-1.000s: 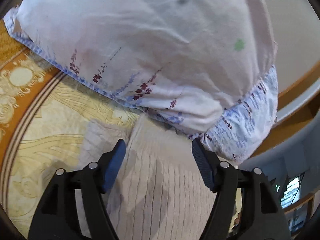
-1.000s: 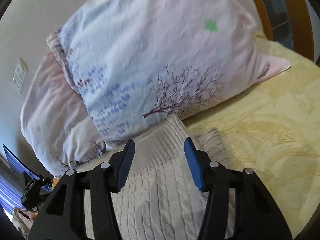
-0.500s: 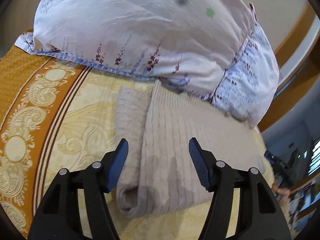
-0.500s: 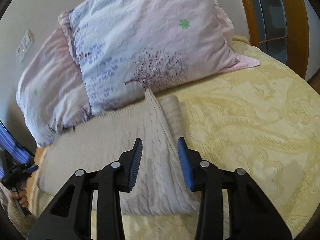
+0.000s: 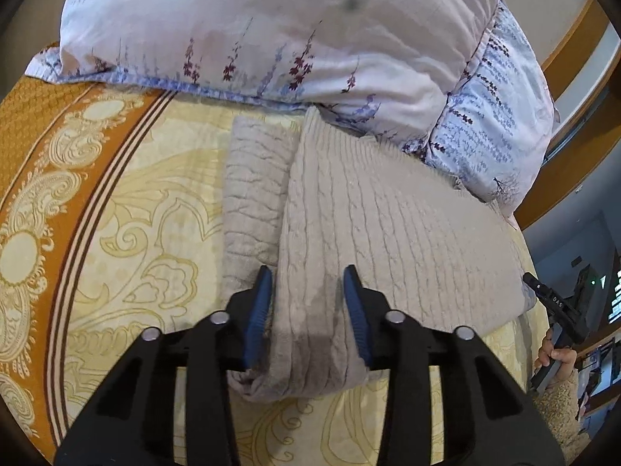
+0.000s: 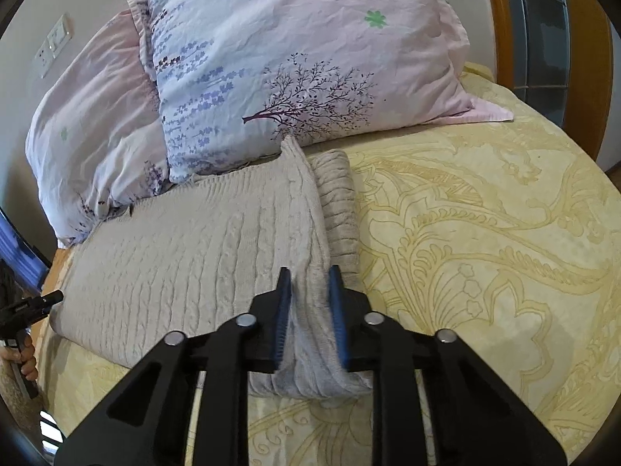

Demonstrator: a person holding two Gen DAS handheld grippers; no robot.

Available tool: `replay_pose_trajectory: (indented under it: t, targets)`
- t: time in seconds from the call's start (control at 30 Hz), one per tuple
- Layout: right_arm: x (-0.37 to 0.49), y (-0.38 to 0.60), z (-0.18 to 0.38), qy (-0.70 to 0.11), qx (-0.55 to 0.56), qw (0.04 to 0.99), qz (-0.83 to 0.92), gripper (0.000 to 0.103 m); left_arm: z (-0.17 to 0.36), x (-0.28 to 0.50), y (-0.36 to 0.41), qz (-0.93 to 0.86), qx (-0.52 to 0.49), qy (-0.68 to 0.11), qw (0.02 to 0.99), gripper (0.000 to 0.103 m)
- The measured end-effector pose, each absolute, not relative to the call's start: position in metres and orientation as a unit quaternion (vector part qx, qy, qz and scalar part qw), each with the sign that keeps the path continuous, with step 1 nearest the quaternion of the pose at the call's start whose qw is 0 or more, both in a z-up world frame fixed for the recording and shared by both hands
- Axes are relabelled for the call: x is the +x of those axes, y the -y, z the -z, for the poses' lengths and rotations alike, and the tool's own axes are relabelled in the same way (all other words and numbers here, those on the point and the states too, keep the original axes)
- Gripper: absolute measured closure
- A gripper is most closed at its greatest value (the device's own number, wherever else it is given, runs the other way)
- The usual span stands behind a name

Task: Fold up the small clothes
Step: 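Pinch the folded edge of the beige sweater with both grippers, then release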

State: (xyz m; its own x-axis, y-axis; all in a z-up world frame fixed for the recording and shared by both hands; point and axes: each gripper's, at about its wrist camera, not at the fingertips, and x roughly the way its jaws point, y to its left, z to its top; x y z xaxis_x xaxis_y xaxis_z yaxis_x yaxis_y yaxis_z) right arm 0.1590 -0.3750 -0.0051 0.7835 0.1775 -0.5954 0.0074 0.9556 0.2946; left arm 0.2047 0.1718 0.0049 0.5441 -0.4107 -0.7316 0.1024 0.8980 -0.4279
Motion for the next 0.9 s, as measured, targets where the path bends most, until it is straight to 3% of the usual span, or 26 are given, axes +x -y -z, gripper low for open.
replay_pose_trajectory:
  t: [0.17,0.2,0.27,0.53,0.9]
  targets:
    - [0.161,0.374,0.008,-0.332,0.14,0.932,-0.048,0.084,-0.003,0.205,-0.173,0.149,-0.181,-0.454,0.86,0.074]
    - [0.161,0.374,0.008,-0.331,0.138,0.932,-0.048,0.09,-0.002,0.205,-0.173,0.15,-0.182,-0.455,0.859,0.077]
    - [0.159,0.373,0.005,-0.326,0.141,0.933,-0.052,0.091,-0.002,0.206,-0.173,0.155,-0.186,-0.459,0.855,0.094]
    - [0.142,0.375,-0.015,-0.298,0.157,0.94,-0.053,0.092,-0.011,0.197,-0.185,0.174,-0.204,-0.448,0.853,0.096]
    - [0.123,0.373,-0.005,-0.331,0.147,0.932,-0.019,0.093,-0.015,0.184,-0.196,0.194,-0.179,-0.454,0.851,0.096]
